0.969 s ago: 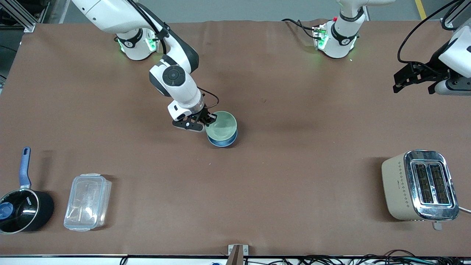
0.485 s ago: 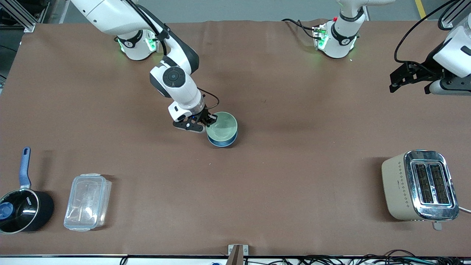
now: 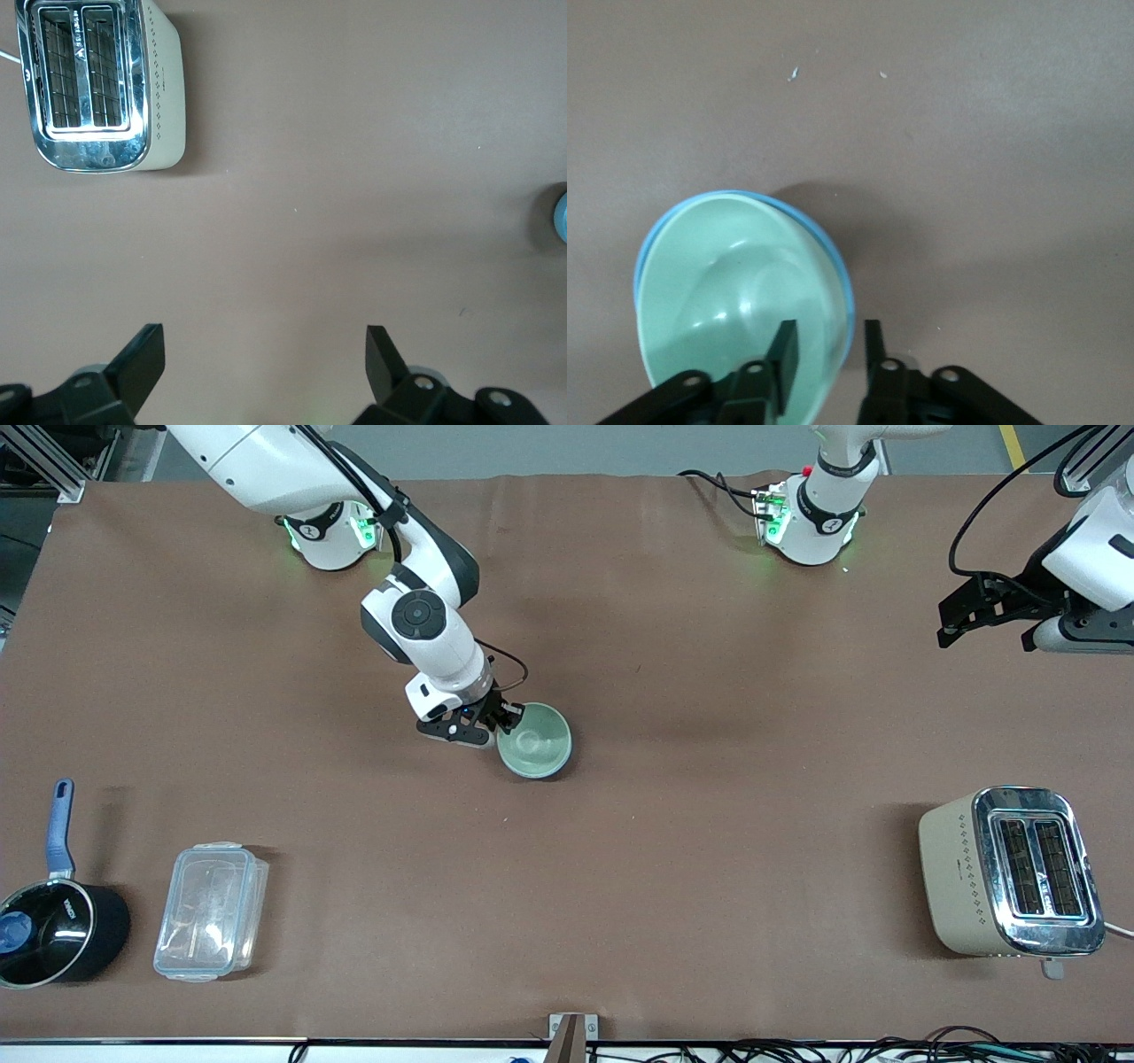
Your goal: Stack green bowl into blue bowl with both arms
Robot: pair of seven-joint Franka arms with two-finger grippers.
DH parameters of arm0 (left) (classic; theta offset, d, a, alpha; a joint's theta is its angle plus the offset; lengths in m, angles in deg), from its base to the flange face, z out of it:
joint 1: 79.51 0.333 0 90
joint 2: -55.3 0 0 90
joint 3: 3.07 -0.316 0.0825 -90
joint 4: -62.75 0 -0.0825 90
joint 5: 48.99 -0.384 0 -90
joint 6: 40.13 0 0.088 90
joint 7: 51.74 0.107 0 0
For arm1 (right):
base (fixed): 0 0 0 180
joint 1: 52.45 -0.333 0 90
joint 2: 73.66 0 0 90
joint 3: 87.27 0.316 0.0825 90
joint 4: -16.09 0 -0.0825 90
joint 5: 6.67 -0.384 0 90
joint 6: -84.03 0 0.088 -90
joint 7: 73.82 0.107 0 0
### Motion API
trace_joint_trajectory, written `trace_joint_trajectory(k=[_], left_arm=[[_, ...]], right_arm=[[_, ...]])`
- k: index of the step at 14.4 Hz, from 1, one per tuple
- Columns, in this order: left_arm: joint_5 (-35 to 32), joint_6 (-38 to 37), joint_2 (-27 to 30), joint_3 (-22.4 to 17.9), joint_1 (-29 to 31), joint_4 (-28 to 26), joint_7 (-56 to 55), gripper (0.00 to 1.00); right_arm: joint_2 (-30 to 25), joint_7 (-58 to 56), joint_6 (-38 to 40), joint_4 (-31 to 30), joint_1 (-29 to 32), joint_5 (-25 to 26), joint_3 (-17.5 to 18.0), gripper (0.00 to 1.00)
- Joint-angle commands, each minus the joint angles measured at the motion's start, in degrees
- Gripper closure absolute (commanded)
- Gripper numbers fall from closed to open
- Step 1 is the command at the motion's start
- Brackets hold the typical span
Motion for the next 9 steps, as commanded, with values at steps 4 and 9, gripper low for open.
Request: trace_joint_trajectory(k=[4,9], left_arm=[[0.9,0.0,0.9,0.2,0.1,-0.3,0.0,0.00],[1.0,-0.2,1.1,0.4,0.1,-0.2,0.1,0.00]], right_arm=[[-7.6,-1.3,20.8,8.2,3.9,1.9,1.5,0.00],[-22.5,-11.0,30.4,8.5,10.0,1.4,-4.4,0.00]])
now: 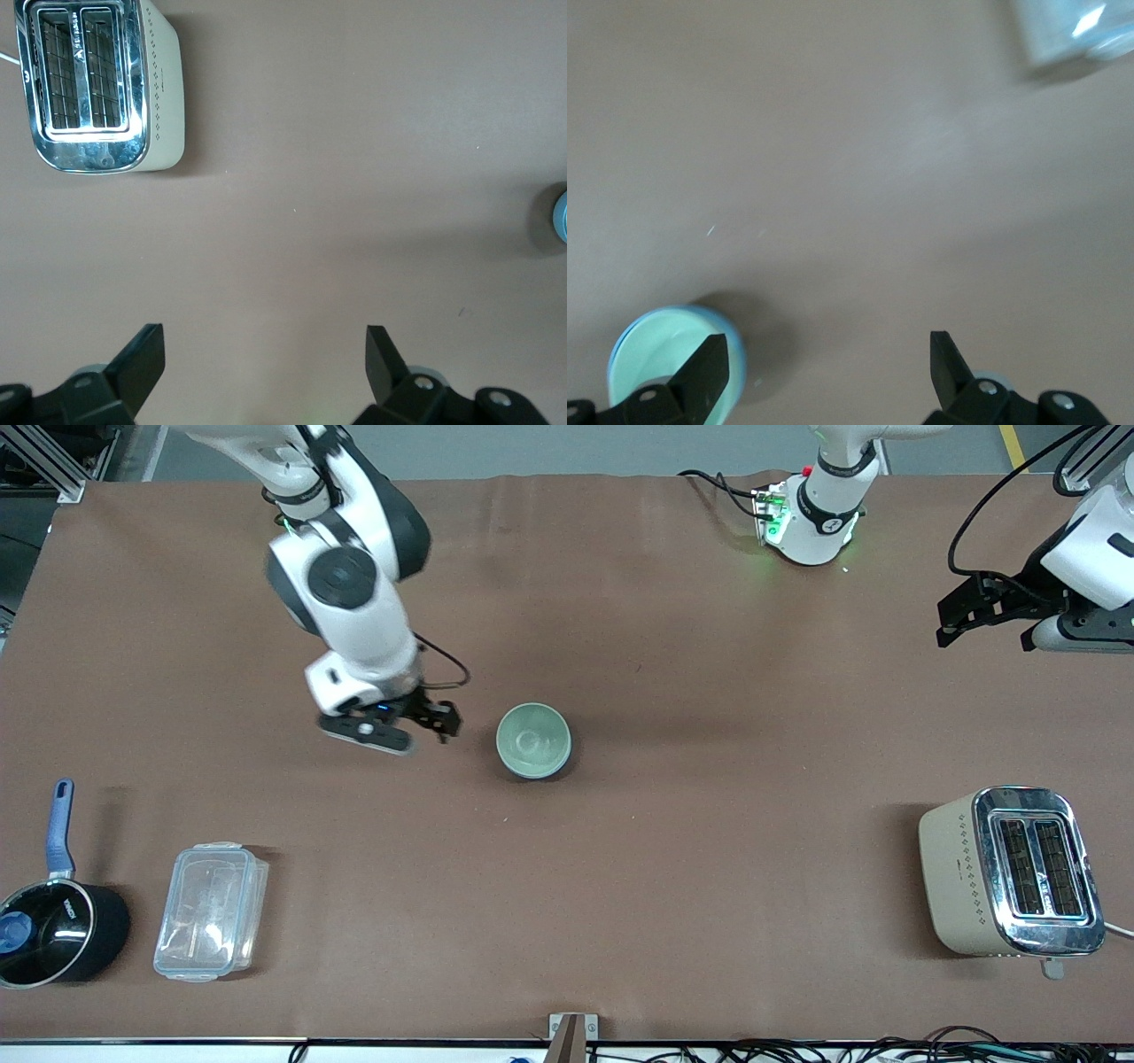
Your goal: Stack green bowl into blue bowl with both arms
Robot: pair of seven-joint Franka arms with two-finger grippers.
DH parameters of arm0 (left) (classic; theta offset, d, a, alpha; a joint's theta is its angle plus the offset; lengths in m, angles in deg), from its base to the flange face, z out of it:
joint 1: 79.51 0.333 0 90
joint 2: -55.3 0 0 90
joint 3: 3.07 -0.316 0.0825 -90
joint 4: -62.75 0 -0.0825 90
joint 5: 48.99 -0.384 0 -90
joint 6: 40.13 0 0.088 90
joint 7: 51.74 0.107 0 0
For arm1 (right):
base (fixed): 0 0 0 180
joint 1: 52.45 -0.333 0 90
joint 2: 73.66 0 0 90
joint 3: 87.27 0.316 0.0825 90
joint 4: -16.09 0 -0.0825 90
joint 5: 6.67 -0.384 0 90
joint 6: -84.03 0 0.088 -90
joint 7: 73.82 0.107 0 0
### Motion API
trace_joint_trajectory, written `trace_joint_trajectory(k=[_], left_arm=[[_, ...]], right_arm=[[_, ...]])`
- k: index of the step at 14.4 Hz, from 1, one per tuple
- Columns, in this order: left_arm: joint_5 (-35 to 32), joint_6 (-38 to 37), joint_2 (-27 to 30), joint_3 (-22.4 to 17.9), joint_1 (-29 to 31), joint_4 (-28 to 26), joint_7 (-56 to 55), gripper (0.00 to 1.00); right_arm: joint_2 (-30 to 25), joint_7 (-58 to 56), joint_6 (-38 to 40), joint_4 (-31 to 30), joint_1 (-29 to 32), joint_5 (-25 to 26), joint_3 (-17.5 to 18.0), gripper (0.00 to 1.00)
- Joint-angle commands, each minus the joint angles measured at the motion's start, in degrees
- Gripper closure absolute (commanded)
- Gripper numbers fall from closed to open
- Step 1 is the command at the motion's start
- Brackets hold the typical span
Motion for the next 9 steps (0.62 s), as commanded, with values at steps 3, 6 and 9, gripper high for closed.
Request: trace_joint_trajectory(k=[3,6,9], left_arm=[[0.9,-0.2,1.0,0.2,0.3,-0.2,0.4,0.00],[0.9,-0.2,1.0,0.2,0.2,-0.2,0.1,0.00],[0.6,-0.2,0.9,0.2,0.1,-0.2,-0.1,0.00]], right_arm=[[-12.3,-9.8,2.6,-2.4,1.6,-1.3,-11.3,0.00],[-15.1,-20.5,10.7,1.7,1.0,-6.5,-17.8,0.00],[-14.8,-32.2,25.1,13.0,1.0,-10.6,-24.1,0.00]])
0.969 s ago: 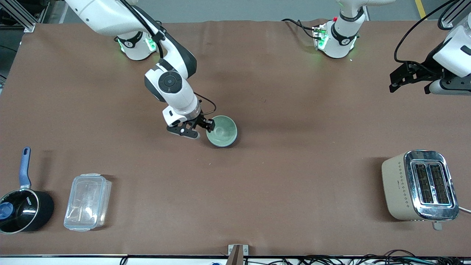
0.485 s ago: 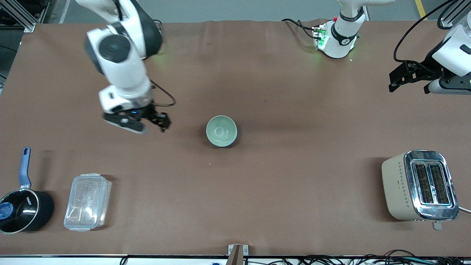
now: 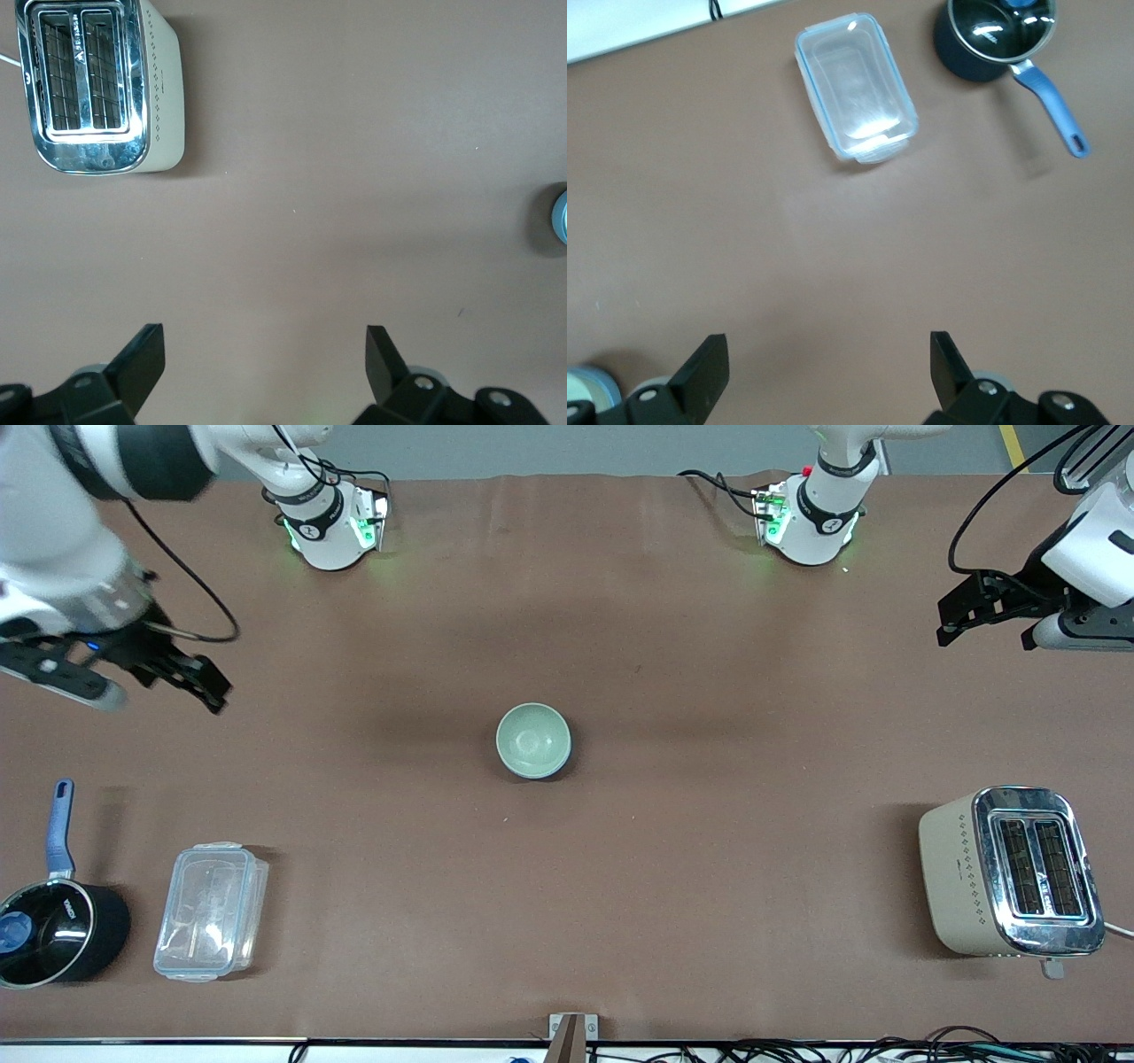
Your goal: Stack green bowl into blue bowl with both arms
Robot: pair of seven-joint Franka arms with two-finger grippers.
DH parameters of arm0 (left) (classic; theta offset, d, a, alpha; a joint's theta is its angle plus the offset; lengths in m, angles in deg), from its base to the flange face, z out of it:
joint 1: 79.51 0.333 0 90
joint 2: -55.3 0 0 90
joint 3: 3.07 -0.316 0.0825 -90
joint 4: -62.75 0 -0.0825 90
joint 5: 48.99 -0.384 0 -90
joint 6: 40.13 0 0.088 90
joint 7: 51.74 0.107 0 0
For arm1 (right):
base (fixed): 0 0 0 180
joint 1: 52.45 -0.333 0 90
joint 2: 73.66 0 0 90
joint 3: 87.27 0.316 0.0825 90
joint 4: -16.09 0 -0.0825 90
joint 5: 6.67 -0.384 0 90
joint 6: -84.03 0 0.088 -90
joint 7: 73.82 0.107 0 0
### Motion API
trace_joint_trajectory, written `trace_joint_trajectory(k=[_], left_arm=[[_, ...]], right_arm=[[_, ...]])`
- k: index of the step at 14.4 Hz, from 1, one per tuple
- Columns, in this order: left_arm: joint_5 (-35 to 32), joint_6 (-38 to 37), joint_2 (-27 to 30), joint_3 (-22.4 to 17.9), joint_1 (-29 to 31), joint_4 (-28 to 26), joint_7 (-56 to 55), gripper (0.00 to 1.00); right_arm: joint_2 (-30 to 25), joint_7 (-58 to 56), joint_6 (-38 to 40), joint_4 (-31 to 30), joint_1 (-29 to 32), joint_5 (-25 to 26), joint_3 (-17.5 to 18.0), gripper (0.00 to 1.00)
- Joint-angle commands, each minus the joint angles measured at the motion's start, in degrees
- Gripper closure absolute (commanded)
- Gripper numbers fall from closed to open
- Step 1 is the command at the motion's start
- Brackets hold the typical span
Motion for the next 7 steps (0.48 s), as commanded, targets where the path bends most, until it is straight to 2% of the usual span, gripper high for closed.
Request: trace_joint_trajectory(k=[1,4,7], left_arm=[[0.5,-0.2,0.8,0.1,0.1,-0.3,-0.1,0.00],[0.4,-0.2,0.8,0.1,0.1,-0.2,0.5,0.00],[0.3,-0.2,0.5,0.1,0.3,1.0,0.6,0.00]], right_arm=[[0.2,-10.3,11.1,9.6,-0.4,-3.3,-5.4,0.00],[0.7,-15.1,16.7,15.8,-0.3,-4.9,-8.8,0.00],[3.2,-15.3,19.8,18.3,-0.1,-6.2,-9.0,0.00]])
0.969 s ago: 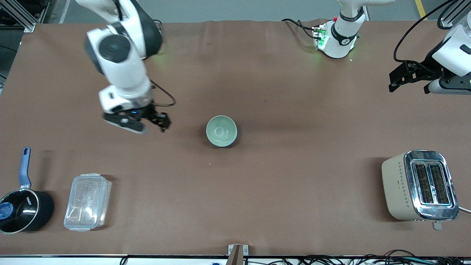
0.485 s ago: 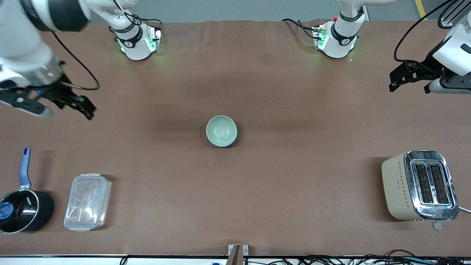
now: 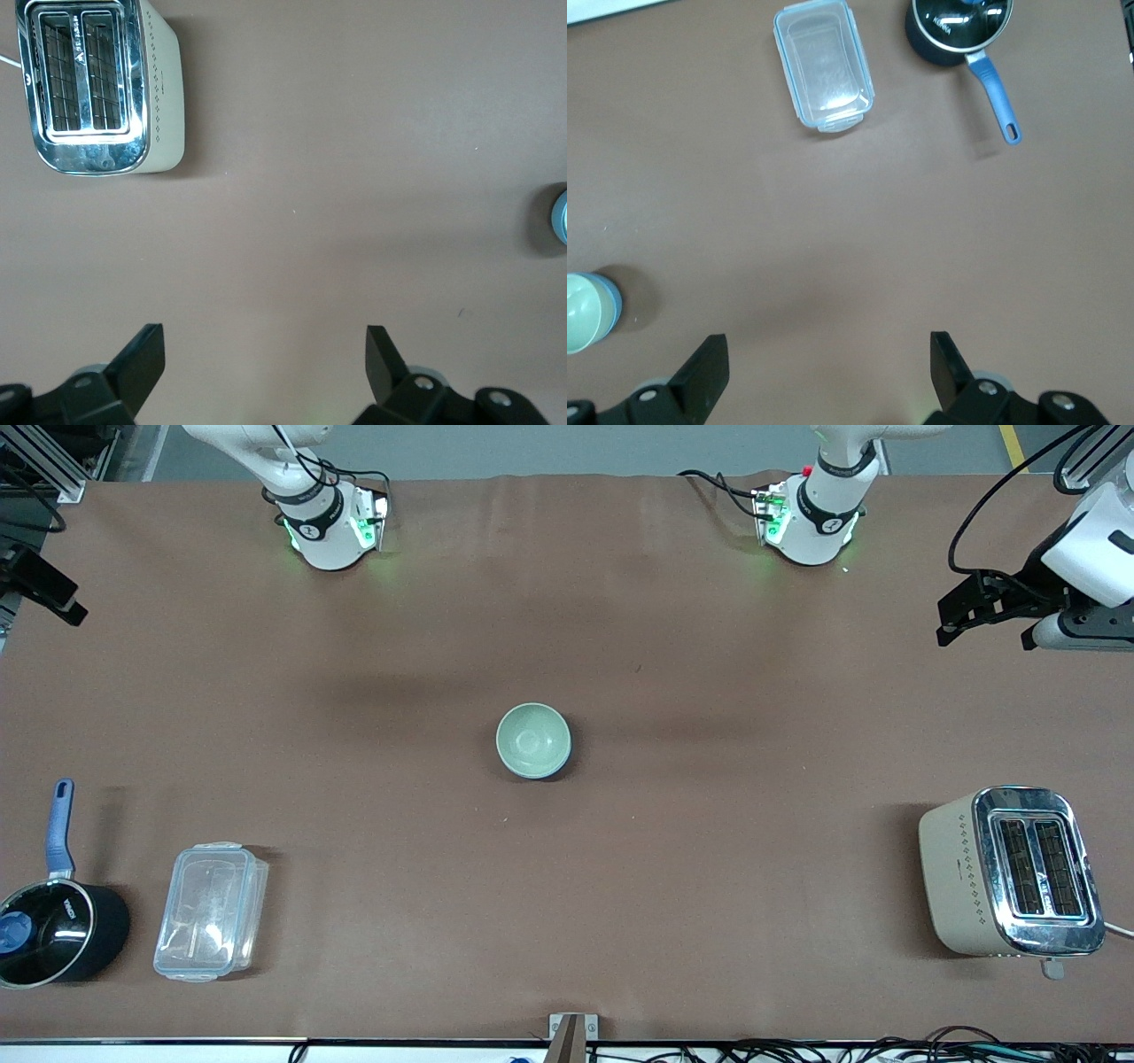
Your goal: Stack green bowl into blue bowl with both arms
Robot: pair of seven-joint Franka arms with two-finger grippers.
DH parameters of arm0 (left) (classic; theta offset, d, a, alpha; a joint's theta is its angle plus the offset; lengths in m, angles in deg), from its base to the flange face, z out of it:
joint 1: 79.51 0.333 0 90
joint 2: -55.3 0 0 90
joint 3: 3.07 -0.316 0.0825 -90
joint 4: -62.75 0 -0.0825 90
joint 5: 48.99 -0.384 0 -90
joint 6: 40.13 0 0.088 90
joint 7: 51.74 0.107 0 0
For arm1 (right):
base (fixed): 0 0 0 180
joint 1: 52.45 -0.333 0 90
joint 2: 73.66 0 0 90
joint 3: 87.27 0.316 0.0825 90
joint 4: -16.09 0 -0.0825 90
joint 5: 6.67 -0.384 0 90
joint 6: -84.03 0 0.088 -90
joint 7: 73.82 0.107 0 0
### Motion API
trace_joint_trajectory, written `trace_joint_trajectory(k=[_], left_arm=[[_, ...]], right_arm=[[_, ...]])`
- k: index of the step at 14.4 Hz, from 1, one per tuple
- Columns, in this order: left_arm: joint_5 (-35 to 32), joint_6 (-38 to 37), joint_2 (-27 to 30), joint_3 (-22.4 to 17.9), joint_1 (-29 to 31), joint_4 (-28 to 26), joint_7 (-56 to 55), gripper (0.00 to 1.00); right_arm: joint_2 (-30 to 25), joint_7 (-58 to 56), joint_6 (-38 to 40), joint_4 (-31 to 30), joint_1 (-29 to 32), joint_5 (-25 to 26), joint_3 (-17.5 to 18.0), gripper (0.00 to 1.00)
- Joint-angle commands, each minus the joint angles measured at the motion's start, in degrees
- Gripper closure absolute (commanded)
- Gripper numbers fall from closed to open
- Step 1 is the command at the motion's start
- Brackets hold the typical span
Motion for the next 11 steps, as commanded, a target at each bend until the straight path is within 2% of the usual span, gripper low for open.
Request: trace_joint_trajectory(k=[1,11], left_arm=[[0.2,-0.2,0.4,0.1,0.4,0.9,0.5,0.00],[0.2,-0.1,-1.1,0.2,-0.4,1.6,0.2,0.00]], right_arm=[[3.1,-0.5,1.5,2.8,-0.1,-1.4,0.0,0.00],[3.0,-4.4,1.5,2.7,-0.8,-1.5,-0.1,0.00]])
